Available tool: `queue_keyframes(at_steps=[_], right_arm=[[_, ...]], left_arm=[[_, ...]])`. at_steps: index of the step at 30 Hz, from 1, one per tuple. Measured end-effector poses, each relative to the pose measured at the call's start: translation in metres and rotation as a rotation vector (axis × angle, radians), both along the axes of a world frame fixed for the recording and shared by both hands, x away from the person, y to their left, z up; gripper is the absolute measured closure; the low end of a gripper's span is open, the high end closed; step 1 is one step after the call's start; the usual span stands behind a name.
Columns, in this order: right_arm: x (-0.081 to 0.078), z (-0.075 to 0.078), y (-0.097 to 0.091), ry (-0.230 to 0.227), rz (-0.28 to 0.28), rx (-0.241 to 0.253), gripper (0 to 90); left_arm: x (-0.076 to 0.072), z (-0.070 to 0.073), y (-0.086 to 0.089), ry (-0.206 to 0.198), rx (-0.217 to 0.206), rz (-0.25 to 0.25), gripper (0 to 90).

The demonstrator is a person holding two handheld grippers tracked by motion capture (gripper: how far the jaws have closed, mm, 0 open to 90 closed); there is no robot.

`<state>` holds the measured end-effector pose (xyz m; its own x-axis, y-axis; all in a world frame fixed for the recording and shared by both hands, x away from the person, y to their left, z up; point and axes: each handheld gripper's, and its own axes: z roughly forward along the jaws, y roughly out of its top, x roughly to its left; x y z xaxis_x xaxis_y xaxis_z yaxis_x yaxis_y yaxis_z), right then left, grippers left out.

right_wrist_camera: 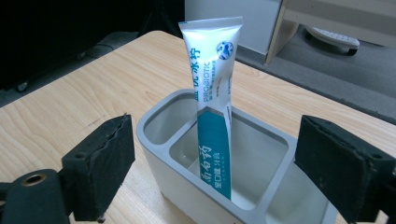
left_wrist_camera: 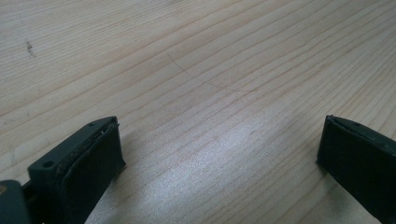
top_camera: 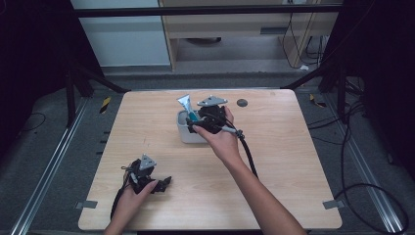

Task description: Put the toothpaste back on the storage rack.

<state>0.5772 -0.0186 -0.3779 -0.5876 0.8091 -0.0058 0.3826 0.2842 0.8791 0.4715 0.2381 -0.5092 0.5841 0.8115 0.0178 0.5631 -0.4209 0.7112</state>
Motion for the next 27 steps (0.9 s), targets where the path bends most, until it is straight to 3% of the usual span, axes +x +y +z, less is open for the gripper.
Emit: queue_keyframes(at_steps=[27], right_arm=[[-0.011, 0.006, -0.027, 0.016, 0.025, -0.032, 9.1]], left_arm=[[0.0, 0.0, 0.0, 0.0, -0.001, 0.001, 0.0]])
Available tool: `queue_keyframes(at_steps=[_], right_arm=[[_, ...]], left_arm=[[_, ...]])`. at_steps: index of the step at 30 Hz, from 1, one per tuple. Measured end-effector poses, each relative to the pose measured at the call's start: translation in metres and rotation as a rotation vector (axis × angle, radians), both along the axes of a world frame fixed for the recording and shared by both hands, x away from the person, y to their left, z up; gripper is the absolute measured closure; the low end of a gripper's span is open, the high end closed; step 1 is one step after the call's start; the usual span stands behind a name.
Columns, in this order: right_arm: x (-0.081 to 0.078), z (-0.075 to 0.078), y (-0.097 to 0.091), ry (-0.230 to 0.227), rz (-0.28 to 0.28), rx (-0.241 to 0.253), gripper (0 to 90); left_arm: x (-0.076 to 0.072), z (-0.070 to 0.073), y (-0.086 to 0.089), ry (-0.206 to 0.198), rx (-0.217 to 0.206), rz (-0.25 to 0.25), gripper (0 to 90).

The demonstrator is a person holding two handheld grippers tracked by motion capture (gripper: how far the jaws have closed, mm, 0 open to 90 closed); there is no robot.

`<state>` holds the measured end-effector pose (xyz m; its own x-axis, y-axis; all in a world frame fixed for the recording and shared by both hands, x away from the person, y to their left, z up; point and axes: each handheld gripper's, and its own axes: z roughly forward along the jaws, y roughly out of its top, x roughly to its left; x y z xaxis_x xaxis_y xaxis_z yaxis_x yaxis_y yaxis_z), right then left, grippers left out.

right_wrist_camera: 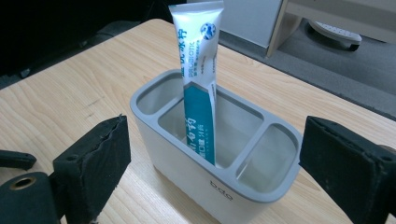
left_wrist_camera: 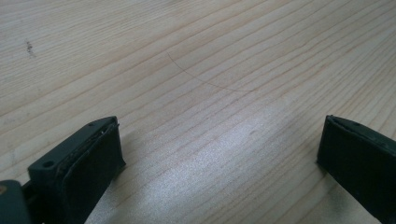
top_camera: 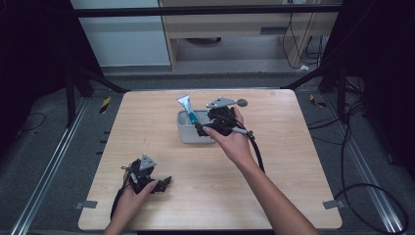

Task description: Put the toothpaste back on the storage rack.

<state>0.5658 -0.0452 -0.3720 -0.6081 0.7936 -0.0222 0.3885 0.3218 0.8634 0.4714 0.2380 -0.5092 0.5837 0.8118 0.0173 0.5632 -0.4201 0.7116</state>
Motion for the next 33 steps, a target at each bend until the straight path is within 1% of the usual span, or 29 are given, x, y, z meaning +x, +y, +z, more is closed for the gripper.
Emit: queue_keyframes(at_steps=[7, 20, 33], right_arm=[[-0.003, 0.0, -0.008, -0.003, -0.001, -0.009, 9.0], [-0.009, -0.002, -0.027, 0.001, -0.02, -0.005, 8.9], [-0.011, -0.008, -0.042, 0.0, -0.039, -0.011, 9.0]], left_arm=[[0.0, 0.0, 0.0, 0.0, 0.0, 0.0, 0.0], [0.0, 0.0, 0.0, 0.0, 0.001, -0.001, 0.0], [0.0, 0.0, 0.0, 0.0, 0.001, -0.001, 0.0]])
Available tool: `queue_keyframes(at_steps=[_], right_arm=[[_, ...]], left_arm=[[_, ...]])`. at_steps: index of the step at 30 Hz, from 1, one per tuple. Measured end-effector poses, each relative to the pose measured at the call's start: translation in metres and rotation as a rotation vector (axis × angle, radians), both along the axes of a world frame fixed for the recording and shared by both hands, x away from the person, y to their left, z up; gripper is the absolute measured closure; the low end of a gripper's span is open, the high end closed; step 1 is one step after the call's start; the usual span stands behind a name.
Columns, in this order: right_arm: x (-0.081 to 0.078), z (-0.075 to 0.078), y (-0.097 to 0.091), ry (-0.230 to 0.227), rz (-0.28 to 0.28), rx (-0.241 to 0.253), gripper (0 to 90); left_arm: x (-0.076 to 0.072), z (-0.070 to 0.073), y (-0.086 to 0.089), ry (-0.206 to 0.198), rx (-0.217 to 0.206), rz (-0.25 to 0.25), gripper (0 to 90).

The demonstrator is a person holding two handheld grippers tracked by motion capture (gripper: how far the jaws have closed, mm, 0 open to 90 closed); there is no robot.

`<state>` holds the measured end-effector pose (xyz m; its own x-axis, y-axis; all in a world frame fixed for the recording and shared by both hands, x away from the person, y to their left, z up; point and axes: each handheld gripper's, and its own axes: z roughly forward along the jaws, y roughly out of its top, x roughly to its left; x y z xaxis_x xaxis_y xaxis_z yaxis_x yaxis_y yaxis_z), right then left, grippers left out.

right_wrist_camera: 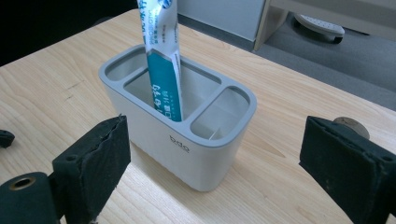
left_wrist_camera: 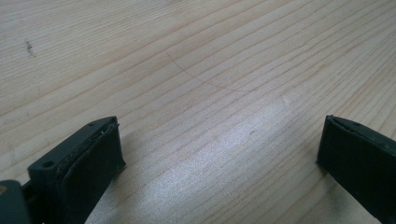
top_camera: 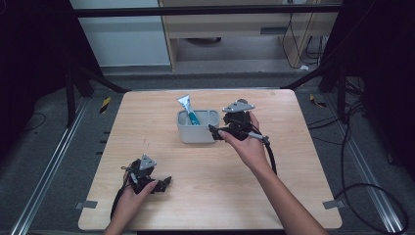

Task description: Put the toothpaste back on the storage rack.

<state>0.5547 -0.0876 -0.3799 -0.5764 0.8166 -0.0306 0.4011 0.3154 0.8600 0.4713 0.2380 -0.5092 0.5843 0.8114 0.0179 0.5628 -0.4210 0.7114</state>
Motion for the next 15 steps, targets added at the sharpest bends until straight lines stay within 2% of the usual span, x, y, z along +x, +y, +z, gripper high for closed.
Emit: queue_keyframes(at_steps=[15], right_arm=[[-0.002, -0.009, -0.024, 0.008, -0.041, -0.006, 9.2]], left_arm=[[0.0, 0.0, 0.0, 0.0, -0.001, 0.0, 0.0]])
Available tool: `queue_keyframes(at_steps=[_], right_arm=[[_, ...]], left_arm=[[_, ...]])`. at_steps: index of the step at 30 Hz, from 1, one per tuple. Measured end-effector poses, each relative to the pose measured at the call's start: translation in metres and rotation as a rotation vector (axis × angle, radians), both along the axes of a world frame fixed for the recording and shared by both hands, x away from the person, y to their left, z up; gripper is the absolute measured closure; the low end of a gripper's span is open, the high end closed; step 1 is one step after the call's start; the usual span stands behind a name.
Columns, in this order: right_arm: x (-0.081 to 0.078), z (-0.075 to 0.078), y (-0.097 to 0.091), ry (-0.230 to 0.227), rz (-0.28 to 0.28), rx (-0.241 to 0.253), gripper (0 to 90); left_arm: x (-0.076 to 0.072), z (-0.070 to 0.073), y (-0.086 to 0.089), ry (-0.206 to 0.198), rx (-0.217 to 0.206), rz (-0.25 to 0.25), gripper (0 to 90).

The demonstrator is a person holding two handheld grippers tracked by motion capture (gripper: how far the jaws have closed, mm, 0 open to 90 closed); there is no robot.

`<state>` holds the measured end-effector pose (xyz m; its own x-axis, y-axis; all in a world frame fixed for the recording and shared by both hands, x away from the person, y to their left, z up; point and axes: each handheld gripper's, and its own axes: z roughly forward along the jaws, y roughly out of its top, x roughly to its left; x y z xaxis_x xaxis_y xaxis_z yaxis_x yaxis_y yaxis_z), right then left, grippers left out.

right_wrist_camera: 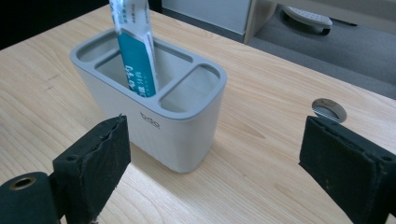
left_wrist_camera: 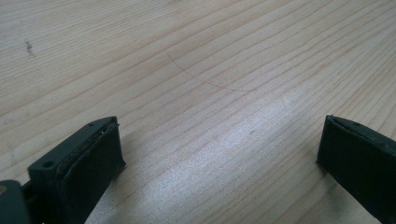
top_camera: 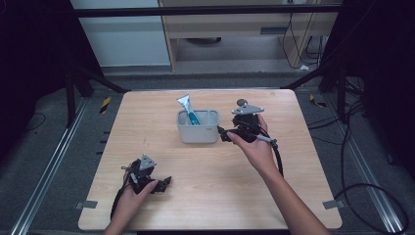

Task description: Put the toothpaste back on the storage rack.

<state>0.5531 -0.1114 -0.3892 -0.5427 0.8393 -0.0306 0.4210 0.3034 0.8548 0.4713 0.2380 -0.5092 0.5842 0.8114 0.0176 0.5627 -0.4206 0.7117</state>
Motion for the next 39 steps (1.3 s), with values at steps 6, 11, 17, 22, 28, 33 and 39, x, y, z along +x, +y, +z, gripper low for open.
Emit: queue_keyframes(at_steps=[6, 11, 17, 22, 28, 33, 39], right_arm=[[-0.002, -0.004, -0.01, -0.001, -0.017, -0.008, 11.8], [-0.005, -0.008, -0.019, 0.002, -0.032, -0.007, 12.9], [-0.009, -0.014, -0.03, -0.006, -0.049, -0.019, 18.4], [-0.012, -0.021, -0.04, 0.009, -0.056, -0.025, 22.7], [-0.016, -0.03, -0.052, 0.023, -0.064, -0.03, 26.8], [-0.02, -0.04, -0.061, 0.044, -0.082, -0.03, 28.6], [-0.023, -0.05, -0.07, 0.076, -0.085, -0.057, 30.0]], left_arm=[[0.0, 0.0, 0.0, 0.0, 0.0, 0.0, 0.0], [0.0, 0.0, 0.0, 0.0, 0.0, 0.0, 0.0], [0.0, 0.0, 0.0, 0.0, 0.0, 0.0, 0.0], [0.0, 0.0, 0.0, 0.0, 0.0, 0.0, 0.0], [0.0, 0.0, 0.0, 0.0, 0.0, 0.0, 0.0], [0.0, 0.0, 0.0, 0.0, 0.0, 0.0, 0.0], [0.0, 0.0, 0.0, 0.0, 0.0, 0.0, 0.0]])
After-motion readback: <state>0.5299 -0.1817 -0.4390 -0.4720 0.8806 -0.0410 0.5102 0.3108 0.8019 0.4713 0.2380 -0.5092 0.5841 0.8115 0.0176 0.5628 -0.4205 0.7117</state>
